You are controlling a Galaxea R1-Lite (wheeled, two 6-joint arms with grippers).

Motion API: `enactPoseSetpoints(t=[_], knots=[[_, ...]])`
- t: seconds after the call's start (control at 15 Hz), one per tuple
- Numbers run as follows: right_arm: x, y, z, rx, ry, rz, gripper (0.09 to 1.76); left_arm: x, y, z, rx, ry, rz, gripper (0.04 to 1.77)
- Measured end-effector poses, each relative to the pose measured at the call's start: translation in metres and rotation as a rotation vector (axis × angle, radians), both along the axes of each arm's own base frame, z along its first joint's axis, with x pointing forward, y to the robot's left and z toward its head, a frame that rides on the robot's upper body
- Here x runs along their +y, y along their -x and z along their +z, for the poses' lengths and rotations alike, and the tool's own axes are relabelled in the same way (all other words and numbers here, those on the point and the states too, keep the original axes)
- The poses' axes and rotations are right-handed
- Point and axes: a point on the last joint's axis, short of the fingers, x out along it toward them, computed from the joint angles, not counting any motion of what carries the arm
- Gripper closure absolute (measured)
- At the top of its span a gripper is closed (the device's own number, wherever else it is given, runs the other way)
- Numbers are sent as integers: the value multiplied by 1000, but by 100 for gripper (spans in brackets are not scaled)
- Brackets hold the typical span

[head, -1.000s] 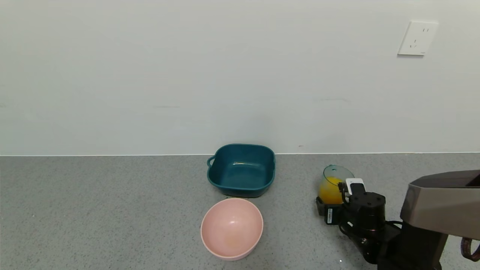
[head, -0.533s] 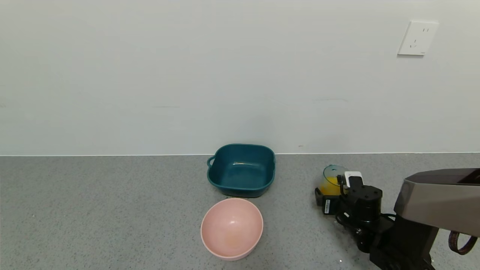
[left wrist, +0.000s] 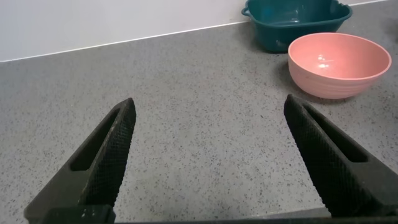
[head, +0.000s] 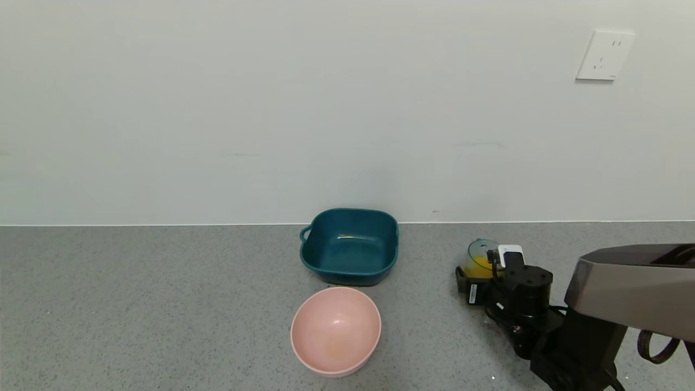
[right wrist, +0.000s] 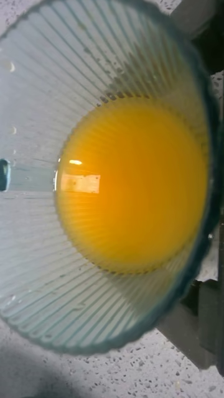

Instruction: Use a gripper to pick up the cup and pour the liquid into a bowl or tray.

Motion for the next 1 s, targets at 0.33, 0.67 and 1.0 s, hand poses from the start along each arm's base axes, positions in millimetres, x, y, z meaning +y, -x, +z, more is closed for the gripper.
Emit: enactPoseSetpoints(t=[0.33, 0.67, 1.0], knots=[[0, -1, -2, -1, -1, 5, 14, 0, 0, 0, 0, 0, 0, 9], [1, 0, -2, -1, -4, 16, 49, 0, 0, 0, 0, 0, 0, 9], [1, 0, -1, -1, -2, 16, 49, 0, 0, 0, 0, 0, 0, 9]])
